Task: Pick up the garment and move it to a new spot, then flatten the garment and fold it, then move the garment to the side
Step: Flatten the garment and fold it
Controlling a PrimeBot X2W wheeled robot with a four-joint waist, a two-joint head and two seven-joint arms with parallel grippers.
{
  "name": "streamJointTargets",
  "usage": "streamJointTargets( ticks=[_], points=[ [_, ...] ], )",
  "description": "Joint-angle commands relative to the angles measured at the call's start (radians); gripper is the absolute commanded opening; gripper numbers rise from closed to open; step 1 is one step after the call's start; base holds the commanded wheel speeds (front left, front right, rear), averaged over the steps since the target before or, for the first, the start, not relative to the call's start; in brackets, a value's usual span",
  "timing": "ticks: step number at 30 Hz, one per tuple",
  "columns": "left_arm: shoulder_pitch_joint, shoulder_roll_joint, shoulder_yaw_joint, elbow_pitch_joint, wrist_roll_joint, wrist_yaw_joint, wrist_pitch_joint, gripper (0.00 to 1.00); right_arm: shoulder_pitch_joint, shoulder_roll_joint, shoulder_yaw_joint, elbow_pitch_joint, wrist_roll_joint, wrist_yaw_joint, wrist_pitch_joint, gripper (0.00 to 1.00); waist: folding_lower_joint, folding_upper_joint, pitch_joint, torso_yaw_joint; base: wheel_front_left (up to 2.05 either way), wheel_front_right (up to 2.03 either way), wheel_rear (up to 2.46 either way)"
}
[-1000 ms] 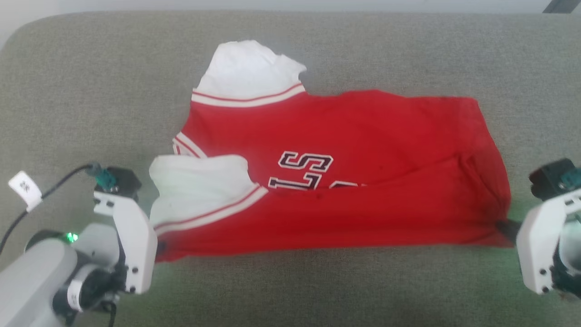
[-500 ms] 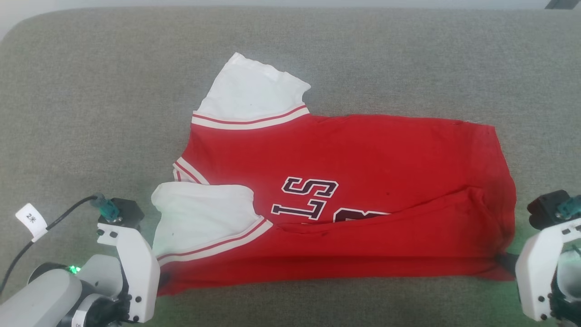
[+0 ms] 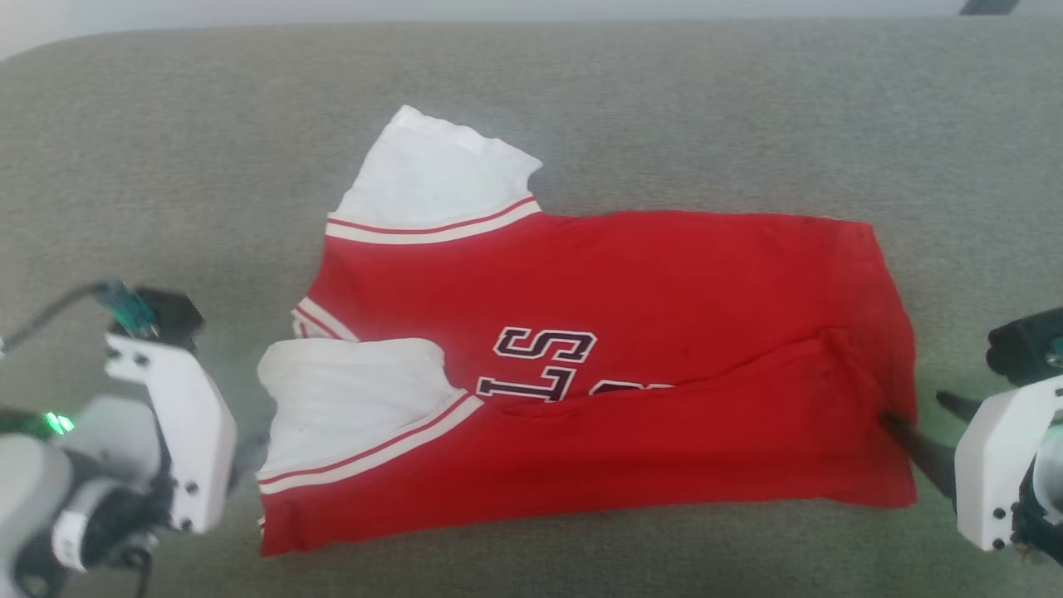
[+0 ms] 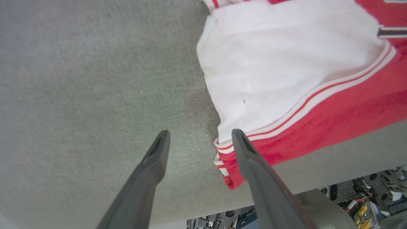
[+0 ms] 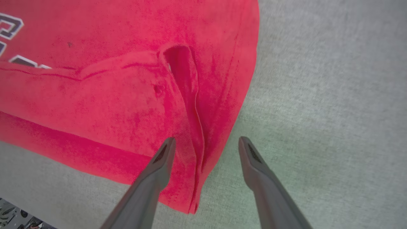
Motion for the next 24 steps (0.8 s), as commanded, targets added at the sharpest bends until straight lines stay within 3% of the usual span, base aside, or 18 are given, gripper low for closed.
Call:
streamJointTargets(
  ticks=[1,7,18,24],
  points=[
    [-0.027,0.012,0.012,-0.016,0.011,0.006,0.011,1.00,-0.010,0.007,-0.007,-0.016,-0.003,-0.002,-0.025,1.00,0.0000,-0.0001,0.002,-0.013,0.00,0.00,0.00],
    [-0.141,0.031,0.036,-0.028,0.042,-0.021,0.045,1.00,-0.055,0.037,-0.032,-0.063,-0.049,-0.002,-0.193,1.00,0.0000,-0.0001,0.018,-0.061,0.00,0.00,0.00],
    [-0.426,-0.073,0.018,0.220,0.140,-0.188,0.008,1.00,-0.177,0.165,-0.005,-0.043,-0.203,-0.001,-0.680,1.00,0.0000,-0.0001,0.097,-0.182,0.00,0.00,0.00],
    [-0.565,-0.124,0.000,0.390,0.193,-0.271,-0.026,1.00,-0.202,0.221,0.026,0.023,-0.236,-0.001,-0.810,1.00,0.0000,-0.0001,0.148,-0.232,0.00,0.00,0.00]
  ],
)
